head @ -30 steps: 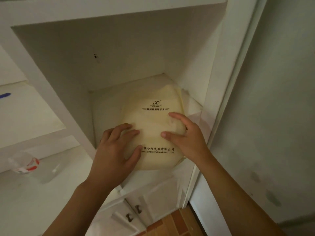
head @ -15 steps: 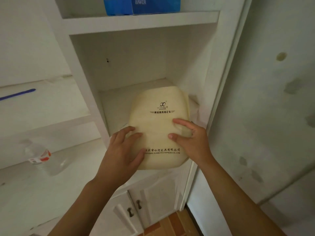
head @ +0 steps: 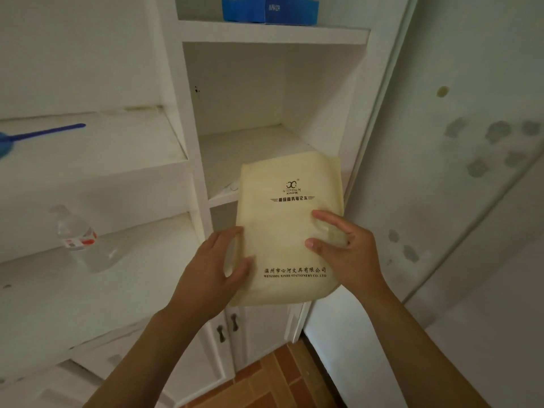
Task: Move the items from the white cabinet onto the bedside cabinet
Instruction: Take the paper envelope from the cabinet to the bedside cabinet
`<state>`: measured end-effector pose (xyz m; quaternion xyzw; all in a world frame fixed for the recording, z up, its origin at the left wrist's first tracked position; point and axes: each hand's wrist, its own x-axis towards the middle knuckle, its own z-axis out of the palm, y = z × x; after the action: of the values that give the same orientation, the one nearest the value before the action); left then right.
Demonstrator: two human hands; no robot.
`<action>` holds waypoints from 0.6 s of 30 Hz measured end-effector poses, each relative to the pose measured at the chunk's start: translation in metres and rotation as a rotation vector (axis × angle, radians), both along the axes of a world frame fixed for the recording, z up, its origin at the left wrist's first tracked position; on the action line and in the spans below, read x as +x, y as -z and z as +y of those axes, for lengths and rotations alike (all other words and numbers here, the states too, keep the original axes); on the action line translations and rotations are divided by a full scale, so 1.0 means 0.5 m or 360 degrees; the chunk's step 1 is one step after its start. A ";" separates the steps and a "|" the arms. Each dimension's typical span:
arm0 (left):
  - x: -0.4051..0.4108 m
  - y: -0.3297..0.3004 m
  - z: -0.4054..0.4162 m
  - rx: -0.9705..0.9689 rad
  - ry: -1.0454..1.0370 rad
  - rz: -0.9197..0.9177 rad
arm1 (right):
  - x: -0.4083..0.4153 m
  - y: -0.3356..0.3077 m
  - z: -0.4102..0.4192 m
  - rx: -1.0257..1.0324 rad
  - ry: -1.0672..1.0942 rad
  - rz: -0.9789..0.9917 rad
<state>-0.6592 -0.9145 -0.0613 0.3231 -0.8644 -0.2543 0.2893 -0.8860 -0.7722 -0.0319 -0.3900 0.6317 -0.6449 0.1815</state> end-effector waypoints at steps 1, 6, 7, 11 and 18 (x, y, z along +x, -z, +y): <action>0.008 0.006 0.008 0.0027 0.0011 0.0006 | 0.010 0.001 0.011 0.0001 -0.0007 -0.0006; 0.049 0.018 0.050 0.0137 0.0008 0.0051 | 0.041 -0.001 0.046 0.0018 -0.0103 -0.0010; 0.056 0.018 0.059 0.0141 -0.0007 0.0056 | 0.044 -0.003 0.049 0.0018 -0.0130 -0.0019; 0.083 0.012 0.097 0.0119 -0.0130 0.0074 | 0.050 0.000 0.048 0.0017 -0.0281 -0.0001; 0.122 0.001 0.189 0.0093 -0.0446 0.0093 | 0.048 0.009 0.029 0.0049 -0.0594 -0.0014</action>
<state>-0.5980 -0.8202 -0.0620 0.4414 -0.7944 -0.2456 0.3374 -0.8618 -0.7579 -0.0365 -0.4948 0.5573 -0.5920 0.3067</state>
